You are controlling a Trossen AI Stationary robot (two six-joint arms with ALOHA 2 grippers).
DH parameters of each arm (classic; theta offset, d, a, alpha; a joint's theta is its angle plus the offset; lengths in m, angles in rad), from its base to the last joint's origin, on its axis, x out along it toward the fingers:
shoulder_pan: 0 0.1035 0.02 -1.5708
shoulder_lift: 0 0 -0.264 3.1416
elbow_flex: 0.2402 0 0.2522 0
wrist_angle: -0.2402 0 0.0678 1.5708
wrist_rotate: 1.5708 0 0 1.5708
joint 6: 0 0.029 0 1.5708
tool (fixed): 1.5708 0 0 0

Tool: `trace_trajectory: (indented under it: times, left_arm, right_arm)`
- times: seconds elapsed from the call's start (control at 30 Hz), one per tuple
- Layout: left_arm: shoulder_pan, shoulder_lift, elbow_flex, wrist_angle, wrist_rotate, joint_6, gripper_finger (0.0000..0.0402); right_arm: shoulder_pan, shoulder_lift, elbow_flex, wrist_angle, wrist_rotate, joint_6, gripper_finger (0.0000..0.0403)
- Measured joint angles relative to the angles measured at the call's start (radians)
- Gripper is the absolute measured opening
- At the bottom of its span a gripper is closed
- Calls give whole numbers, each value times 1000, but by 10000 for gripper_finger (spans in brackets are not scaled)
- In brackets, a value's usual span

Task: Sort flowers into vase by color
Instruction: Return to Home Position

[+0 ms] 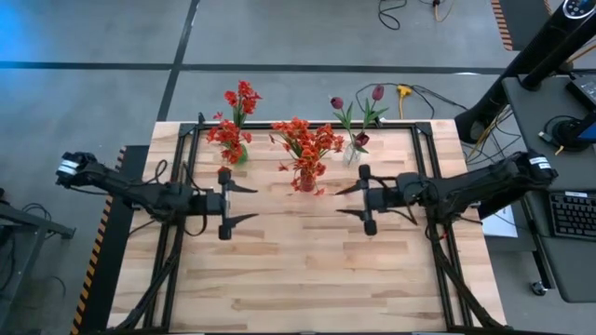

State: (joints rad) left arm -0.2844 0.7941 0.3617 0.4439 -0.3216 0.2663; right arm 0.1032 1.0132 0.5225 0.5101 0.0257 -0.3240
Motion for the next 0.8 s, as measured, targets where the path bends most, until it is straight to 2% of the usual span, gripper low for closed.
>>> trace_trajectory:
  times: [0.17, 0.37, 0.5, 0.8]
  left_arm:
    - [24, -134, -81, 50, 0, 27, 273]
    - [30, -308, -153, -4, -1, 30, 273]
    - [30, -391, -197, -17, -1, 24, 273]
    - [31, -530, -207, -146, -7, 6, 273]
  right_arm:
    - [-57, -111, -74, 25, -3, 10, 199]
    - [-109, -247, -137, 23, -100, 24, 199]
    - [-118, -318, -192, 19, -106, 42, 199]
    - [-124, -477, -271, 17, -104, 65, 199]
